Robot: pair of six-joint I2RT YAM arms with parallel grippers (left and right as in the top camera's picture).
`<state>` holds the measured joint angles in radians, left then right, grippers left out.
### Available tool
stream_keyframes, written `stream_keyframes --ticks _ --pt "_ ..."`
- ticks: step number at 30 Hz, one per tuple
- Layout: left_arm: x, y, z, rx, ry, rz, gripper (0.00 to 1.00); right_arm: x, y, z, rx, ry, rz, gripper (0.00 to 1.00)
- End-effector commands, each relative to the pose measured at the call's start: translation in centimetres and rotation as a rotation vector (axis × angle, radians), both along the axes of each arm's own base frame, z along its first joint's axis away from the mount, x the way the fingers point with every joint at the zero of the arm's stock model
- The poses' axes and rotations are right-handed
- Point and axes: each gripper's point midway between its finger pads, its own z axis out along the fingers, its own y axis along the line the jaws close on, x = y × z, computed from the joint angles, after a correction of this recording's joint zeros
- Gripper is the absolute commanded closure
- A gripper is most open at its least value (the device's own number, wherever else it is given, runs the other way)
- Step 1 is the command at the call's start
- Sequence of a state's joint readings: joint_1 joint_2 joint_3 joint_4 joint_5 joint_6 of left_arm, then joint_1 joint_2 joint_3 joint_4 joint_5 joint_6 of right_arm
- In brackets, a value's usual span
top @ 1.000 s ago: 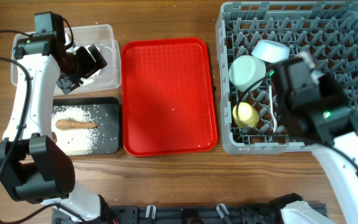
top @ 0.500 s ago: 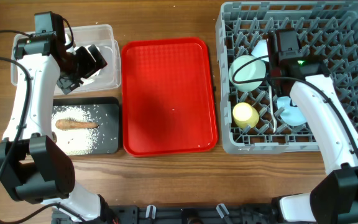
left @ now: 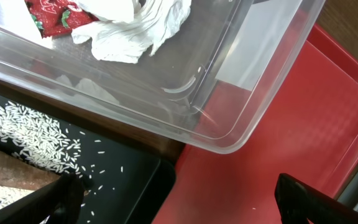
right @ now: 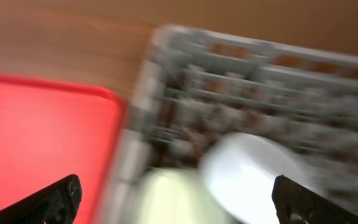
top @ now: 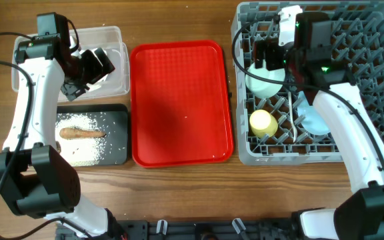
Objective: Sort waste into correct bins and load items into the dishwasher rack
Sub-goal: 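Stand the light-blue plate upright in the rack and release it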
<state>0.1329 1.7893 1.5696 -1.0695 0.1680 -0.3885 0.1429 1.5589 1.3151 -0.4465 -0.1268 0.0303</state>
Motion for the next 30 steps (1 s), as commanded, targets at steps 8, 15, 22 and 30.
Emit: stream_keyframes --ticks 8,15,22,30 --pt "0.0 0.3 0.2 0.003 -0.006 0.017 0.0 -1.3 3.7 2.1 0.379 0.093 -0.013 0.0" --pt "0.0 0.3 0.2 0.003 -0.006 0.017 0.0 -1.8 3.6 2.9 0.375 0.077 -0.012 0.0" --pt "0.0 0.3 0.2 0.003 -0.006 0.017 0.0 -8.1 2.4 14.6 0.344 -0.236 0.068 0.0" --pt "0.0 0.3 0.2 0.003 -0.006 0.017 0.0 -21.4 0.3 16.3 0.074 -0.738 0.23 0.0"
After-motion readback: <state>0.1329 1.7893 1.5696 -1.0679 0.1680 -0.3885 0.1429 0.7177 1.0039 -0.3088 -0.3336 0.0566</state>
